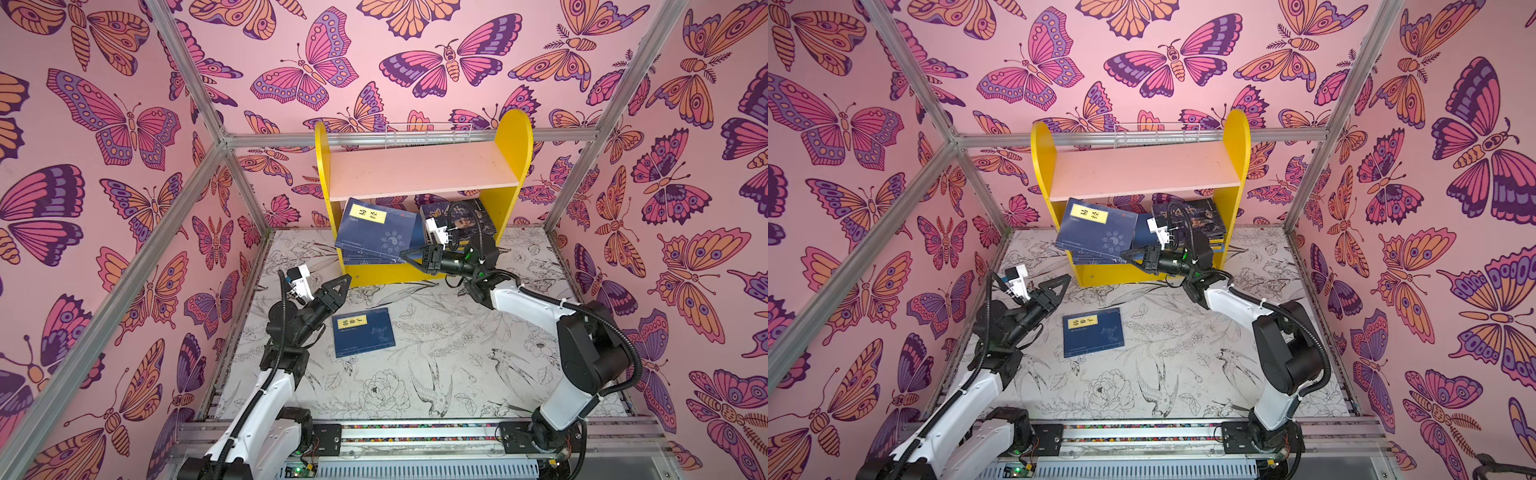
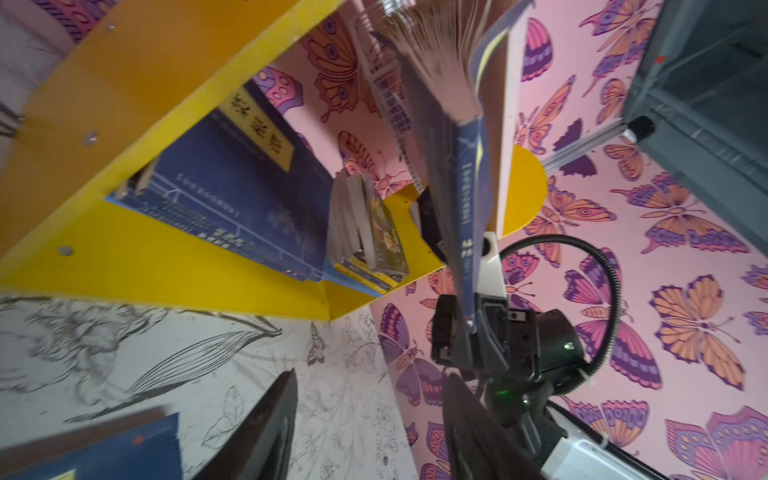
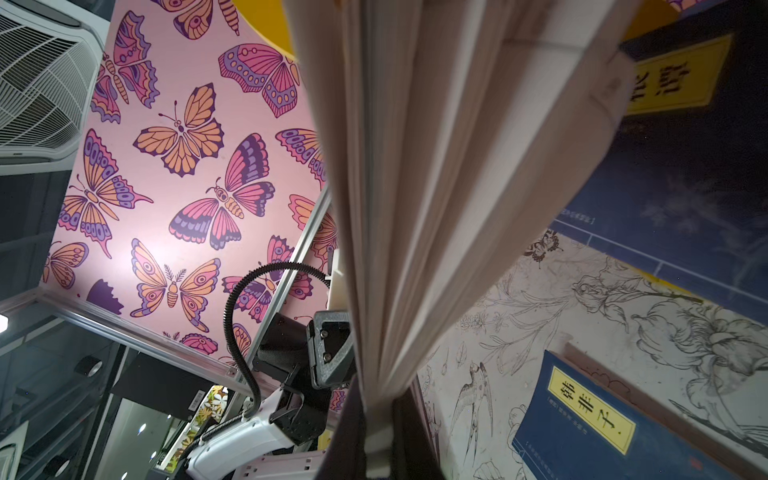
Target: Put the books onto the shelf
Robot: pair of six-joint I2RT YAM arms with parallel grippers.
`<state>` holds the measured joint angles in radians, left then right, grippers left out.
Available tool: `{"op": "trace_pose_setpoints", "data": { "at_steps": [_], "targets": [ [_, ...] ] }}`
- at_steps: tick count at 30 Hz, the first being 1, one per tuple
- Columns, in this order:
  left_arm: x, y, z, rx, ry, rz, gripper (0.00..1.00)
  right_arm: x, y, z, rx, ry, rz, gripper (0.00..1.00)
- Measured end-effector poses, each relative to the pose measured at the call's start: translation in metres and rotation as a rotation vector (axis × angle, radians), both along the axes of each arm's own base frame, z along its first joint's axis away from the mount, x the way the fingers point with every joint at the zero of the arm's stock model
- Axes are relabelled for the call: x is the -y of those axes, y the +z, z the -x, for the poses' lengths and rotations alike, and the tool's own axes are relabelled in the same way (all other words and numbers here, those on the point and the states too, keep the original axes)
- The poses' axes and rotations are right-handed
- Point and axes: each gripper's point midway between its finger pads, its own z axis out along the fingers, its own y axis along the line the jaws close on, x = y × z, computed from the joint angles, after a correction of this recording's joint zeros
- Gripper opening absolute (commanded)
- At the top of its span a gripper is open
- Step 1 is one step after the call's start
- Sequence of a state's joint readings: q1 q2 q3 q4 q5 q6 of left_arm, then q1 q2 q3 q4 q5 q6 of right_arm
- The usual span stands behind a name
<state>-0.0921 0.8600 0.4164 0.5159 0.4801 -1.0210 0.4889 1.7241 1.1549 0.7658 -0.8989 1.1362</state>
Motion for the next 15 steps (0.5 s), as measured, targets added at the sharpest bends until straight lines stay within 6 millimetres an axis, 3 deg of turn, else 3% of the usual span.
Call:
{"op": "trace_pose_setpoints", "data": {
  "at_steps": [9, 15],
  "targets": [
    [-0.058, -0.055, 0.009, -0.290, 0.315, -0.167, 0.59, -0.005, -0.025, -0.030, 0.004, -0.011, 0.202, 0.00],
    [-0.077, -0.084, 0.021, -0.428, 0.392, -0.254, 0.59, -0.005, -0.050, -0.042, -0.022, 0.003, 0.298, 0.00]
  ]
}}
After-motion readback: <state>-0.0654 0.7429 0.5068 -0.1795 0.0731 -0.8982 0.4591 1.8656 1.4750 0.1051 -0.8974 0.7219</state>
